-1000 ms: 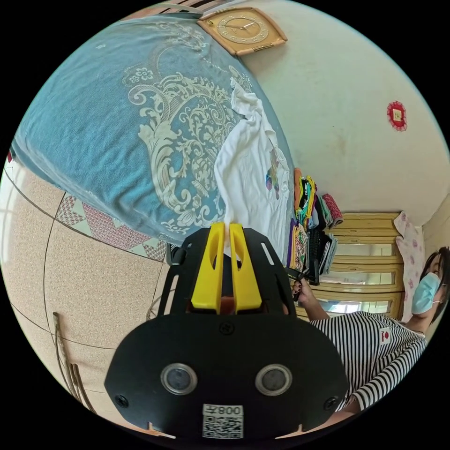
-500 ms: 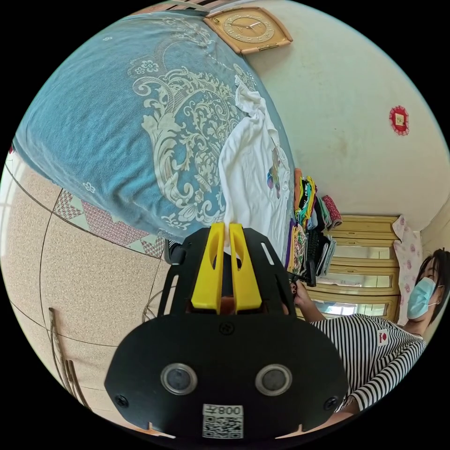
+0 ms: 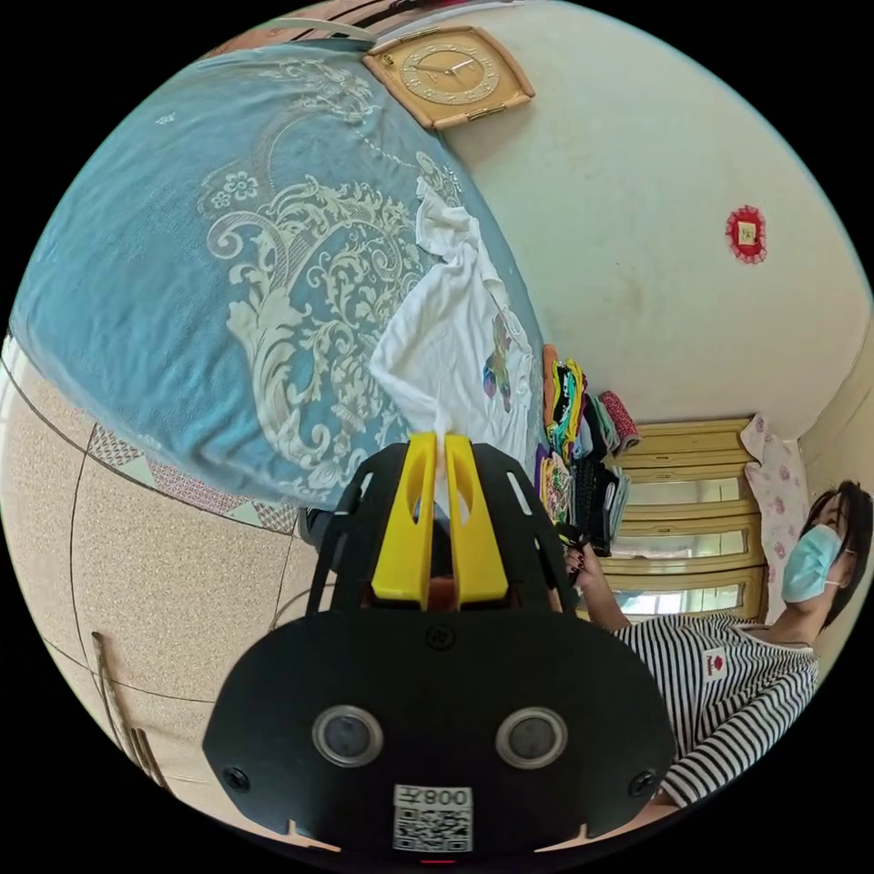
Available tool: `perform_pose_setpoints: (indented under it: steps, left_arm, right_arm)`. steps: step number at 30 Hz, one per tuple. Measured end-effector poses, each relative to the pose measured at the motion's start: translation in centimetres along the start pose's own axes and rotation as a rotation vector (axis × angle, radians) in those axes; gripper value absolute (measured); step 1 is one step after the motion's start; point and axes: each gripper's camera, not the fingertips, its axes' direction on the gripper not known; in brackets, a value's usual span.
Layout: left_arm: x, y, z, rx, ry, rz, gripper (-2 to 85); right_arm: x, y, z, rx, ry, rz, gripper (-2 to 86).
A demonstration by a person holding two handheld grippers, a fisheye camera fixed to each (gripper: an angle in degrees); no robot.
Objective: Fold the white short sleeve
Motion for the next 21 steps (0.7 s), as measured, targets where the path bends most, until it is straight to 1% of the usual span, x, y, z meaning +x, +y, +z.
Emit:
perform_pose_setpoints:
  steps: [3,5,6,8,9,10,11,13,14,16,18,21]
  left_arm:
    - [2.8,-5.4,0.8,0.046,0.048,0.025,1.8]
    - [7.9,-11.3,-0.4,0.146,0.089,0.103,1.8]
    - [9.7,-12.6,-1.1,0.178,0.099,0.133,1.8]
    - [18.4,-17.1,-4.4,0.271,0.116,0.323,1.7]
    - [20.8,-17.8,-5.3,0.286,0.107,0.375,1.7]
    - [25.2,-18.6,-7.1,0.317,0.089,0.475,1.7]
    - [29.2,-18.7,-8.9,0.347,0.072,0.564,1.7]
    - [33.8,-18.1,-11.2,0.386,0.037,0.669,1.8]
    - [36.0,-17.3,-12.5,0.408,0.03,0.718,1.8]
    - [38.0,-15.7,-14.3,0.433,0.057,0.77,1.8]
    - [38.8,-13.8,-15.3,0.443,0.071,0.813,1.8]
    - [38.1,-10.3,-15.5,0.402,0.057,0.847,1.8]
  right_arm:
    - [-1.7,-4.0,-3.5,0.058,-0.014,-0.07,0.6]
    - [-4.1,-7.5,-6.8,0.099,0.027,-0.139,0.6]
    - [-6.3,-9.8,-9.6,0.137,0.042,-0.188,0.6]
    - [-10.7,-12.3,-15.0,0.242,0.045,-0.276,0.6]
    - [-14.1,-13.2,-18.6,0.304,0.051,-0.342,0.5]
    - [-17.8,-13.2,-22.2,0.375,0.087,-0.411,0.5]
    - [-19.6,-12.9,-23.8,0.406,0.112,-0.445,0.5]
    - [-26.0,-10.5,-28.8,0.51,0.204,-0.555,0.5]
    - [-27.1,-9.8,-29.7,0.531,0.22,-0.576,0.5]
    - [-30.1,-6.2,-32.2,0.597,0.231,-0.645,0.5]
    - [-30.8,-3.4,-32.8,0.614,0.227,-0.679,0.5]
    - [-30.0,1.0,-31.2,0.595,0.236,-0.706,0.5]
